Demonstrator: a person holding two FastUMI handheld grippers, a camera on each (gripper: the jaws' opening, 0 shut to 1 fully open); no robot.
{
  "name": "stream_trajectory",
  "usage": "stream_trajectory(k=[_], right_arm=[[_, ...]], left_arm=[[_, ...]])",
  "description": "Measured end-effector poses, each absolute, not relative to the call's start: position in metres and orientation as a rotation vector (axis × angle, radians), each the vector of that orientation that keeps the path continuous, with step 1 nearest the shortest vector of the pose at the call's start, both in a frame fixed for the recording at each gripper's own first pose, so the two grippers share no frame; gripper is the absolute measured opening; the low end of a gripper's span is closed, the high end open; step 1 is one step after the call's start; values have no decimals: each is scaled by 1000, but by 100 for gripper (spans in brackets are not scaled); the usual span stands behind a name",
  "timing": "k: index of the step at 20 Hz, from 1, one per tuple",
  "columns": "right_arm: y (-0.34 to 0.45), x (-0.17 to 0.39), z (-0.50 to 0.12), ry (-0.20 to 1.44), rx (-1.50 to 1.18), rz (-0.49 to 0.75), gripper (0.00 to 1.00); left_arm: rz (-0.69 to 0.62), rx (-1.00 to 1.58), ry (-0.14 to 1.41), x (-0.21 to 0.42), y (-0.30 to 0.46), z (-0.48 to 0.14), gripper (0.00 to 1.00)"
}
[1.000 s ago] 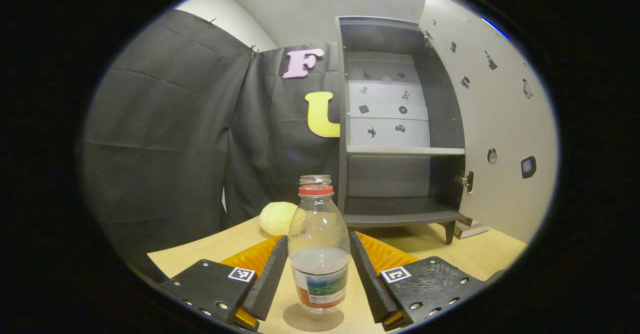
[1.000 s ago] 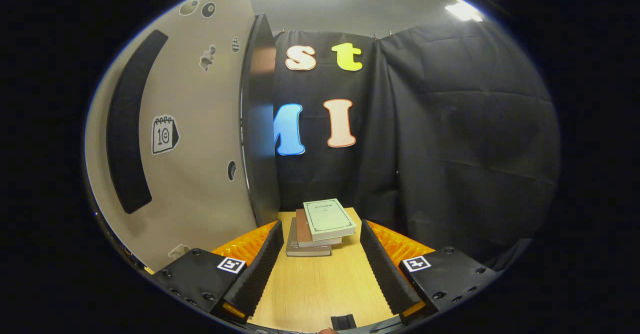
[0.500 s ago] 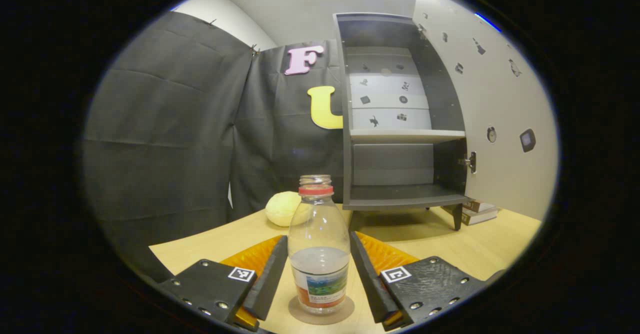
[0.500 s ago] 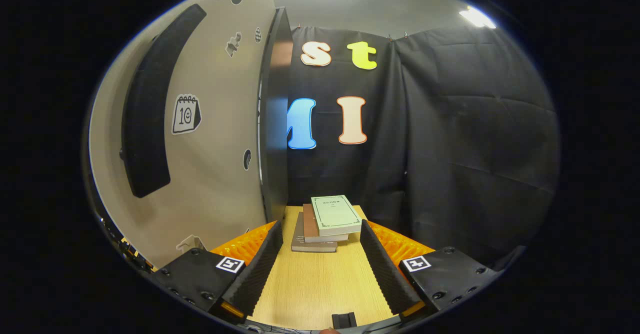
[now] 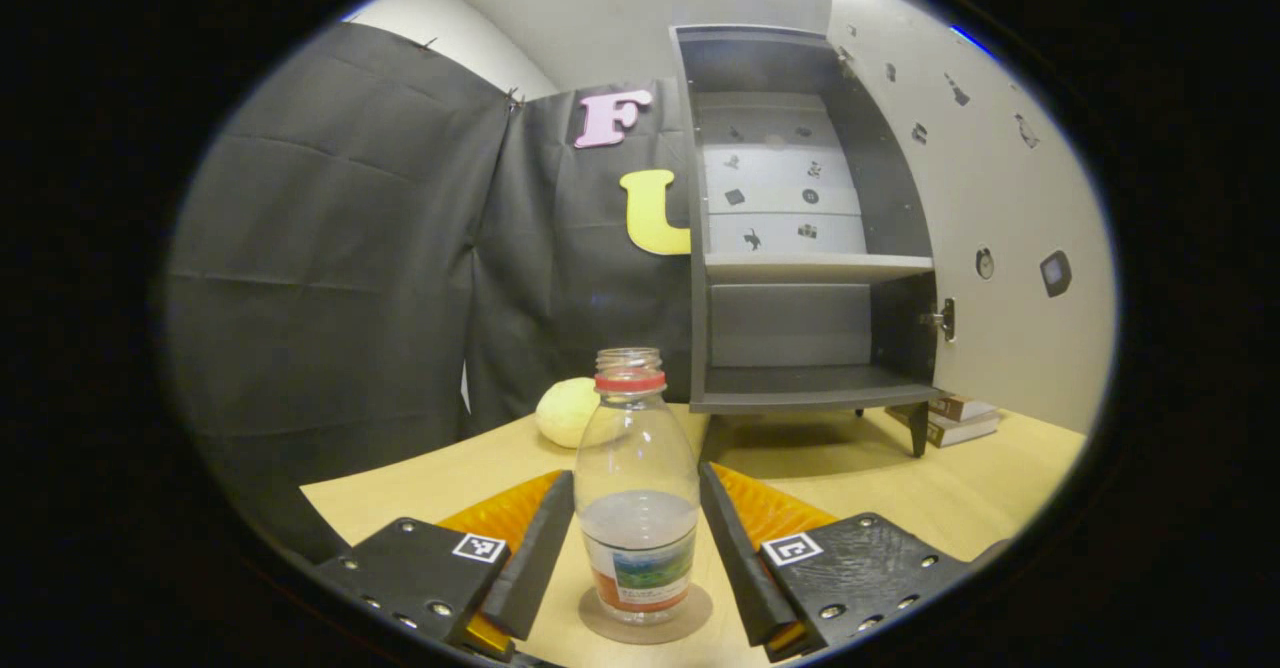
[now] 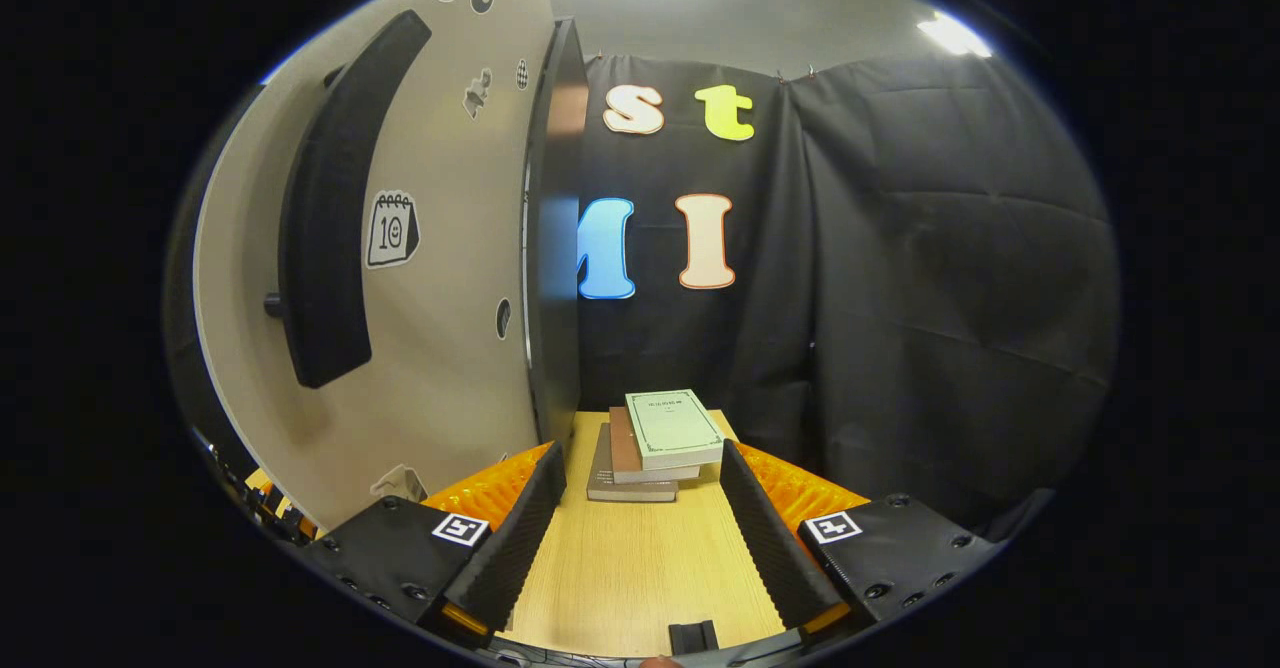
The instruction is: Open the cabinet door with the right hand, grasp the bottle in the cabinet with the left hand and place it on the coaster, then close the cabinet door with the right hand.
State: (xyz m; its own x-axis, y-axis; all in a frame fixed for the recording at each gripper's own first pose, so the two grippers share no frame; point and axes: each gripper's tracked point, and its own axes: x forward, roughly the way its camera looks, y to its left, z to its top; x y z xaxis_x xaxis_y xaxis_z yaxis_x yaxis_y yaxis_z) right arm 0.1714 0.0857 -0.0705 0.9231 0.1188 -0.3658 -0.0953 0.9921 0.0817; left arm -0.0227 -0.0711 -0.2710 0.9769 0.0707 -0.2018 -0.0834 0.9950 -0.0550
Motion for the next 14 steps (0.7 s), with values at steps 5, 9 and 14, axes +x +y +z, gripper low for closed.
stream_trajectory(k=[5,9,14], right_arm=[[85,168,-69,378,70,108,94],[83,166,-67,371,86,108,94],[77,167,-54,337,131,100,99]], left_arm=[[69,-68,208,-24,-71,-268,77],[63,-85,212,-26,-72,-259,77],[76,-57,195,-39,-66,-213,76]])
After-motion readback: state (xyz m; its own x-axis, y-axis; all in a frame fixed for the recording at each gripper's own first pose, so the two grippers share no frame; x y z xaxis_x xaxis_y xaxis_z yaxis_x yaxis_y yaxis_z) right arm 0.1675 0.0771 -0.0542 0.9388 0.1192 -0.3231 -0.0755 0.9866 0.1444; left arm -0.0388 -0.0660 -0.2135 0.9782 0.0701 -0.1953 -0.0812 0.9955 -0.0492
